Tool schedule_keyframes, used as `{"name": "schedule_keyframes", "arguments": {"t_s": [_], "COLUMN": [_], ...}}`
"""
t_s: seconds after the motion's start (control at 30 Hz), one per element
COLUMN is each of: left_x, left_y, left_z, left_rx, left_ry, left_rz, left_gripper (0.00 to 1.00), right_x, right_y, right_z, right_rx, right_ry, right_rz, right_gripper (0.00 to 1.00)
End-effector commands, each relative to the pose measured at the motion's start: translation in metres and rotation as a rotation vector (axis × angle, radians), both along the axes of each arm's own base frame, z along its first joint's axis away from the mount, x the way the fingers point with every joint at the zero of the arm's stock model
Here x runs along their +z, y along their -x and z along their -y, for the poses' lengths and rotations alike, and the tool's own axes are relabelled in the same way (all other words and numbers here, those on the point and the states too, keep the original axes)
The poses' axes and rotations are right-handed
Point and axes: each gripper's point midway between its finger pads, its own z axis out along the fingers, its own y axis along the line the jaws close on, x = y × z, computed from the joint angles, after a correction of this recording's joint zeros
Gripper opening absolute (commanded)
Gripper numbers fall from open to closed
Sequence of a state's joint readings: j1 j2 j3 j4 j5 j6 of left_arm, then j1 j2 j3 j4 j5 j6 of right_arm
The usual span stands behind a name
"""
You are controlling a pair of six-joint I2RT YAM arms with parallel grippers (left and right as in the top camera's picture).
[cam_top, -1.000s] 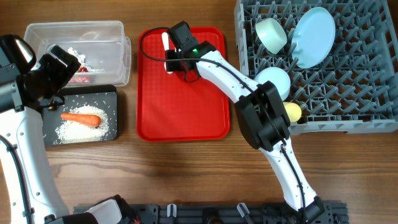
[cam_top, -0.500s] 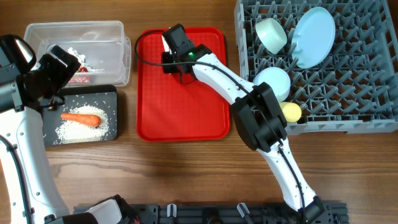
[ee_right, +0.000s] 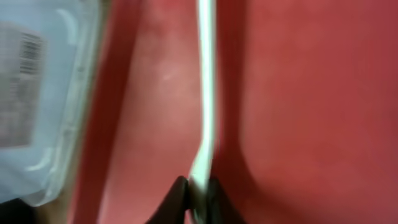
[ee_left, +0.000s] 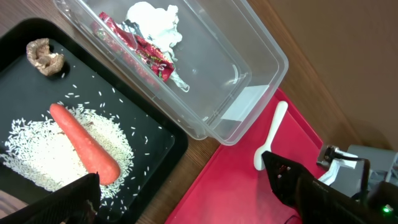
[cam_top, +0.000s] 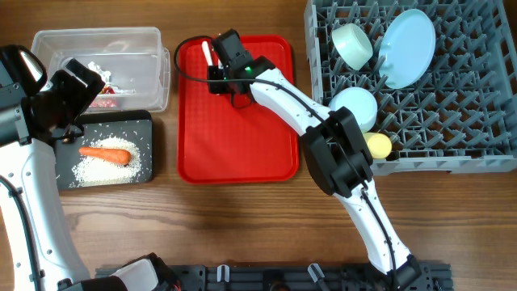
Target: Sort waste into correct bins and load items into the dishwasher rack
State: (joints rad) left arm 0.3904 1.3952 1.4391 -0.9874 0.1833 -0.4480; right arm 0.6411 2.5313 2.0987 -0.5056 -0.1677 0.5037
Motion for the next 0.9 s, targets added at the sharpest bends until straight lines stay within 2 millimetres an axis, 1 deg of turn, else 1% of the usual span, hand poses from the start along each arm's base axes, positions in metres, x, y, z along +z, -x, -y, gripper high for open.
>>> {"name": "schedule_keyframes", "arguments": {"t_s": [0.0, 0.13, 0.2, 0.27, 0.3, 0.43, 0.53, 0.6, 0.67, 0.7, 0.73, 0.77, 0.83, 0.87], "left_x": [-0.001, -0.001, -0.001, -0.001, -0.001, -0.001, -0.001, -0.001, -0.001, -0.001, -0.001, -0.001, -0.001, -0.001], "left_y": [0.0, 0.0, 0.0, 0.0, 0.0, 0.0, 0.0, 0.0, 0.0, 0.0, 0.0, 0.0, 0.0, 0.0], "left_z": [-0.003, -0.003, -0.003, -0.003, -0.003, -0.003, -0.003, -0.003, -0.003, -0.003, -0.003, -0.003, -0.003, -0.003], "left_rx": [0.012, 0.012, 0.012, 0.012, 0.012, 0.012, 0.012, 0.012, 0.012, 0.012, 0.012, 0.012, 0.012, 0.012], "left_ry": [0.002, 0.002, 0.002, 0.002, 0.002, 0.002, 0.002, 0.002, 0.002, 0.002, 0.002, 0.002, 0.002, 0.002], "left_rz": [-0.003, -0.003, -0.003, -0.003, -0.003, -0.003, -0.003, -0.003, -0.003, -0.003, -0.003, -0.003, -0.003, -0.003], "left_gripper": [1.0, 1.0, 1.0, 1.0, 1.0, 1.0, 1.0, 1.0, 1.0, 1.0, 1.0, 1.0, 1.0, 1.0], "right_x": [-0.056, -0.057, -0.055, -0.048, -0.04, -0.019, 0.005, 0.034, 0.069, 0.083, 0.103, 0.129, 0.171, 0.187], "right_y": [0.022, 0.025, 0.026, 0.026, 0.025, 0.02, 0.018, 0.018, 0.019, 0.02, 0.023, 0.027, 0.035, 0.039], "right_z": [0.011, 0.012, 0.014, 0.016, 0.019, 0.027, 0.028, 0.034, 0.043, 0.049, 0.058, 0.07, 0.09, 0.098], "right_rx": [0.015, 0.024, 0.024, 0.036, 0.046, 0.063, 0.095, 0.103, 0.114, 0.108, 0.101, 0.098, 0.09, 0.085], "right_ry": [0.071, 0.065, 0.071, 0.078, 0.087, 0.127, 0.128, 0.123, 0.114, 0.112, 0.109, 0.108, 0.103, 0.099], "right_rz": [-0.111, -0.133, -0.14, -0.132, -0.117, -0.063, -0.02, 0.009, 0.038, 0.042, 0.051, 0.069, 0.103, 0.12], "right_gripper": [0.04, 0.04, 0.04, 0.04, 0.04, 0.04, 0.04, 0.04, 0.04, 0.04, 0.04, 0.04, 0.04, 0.04]}}
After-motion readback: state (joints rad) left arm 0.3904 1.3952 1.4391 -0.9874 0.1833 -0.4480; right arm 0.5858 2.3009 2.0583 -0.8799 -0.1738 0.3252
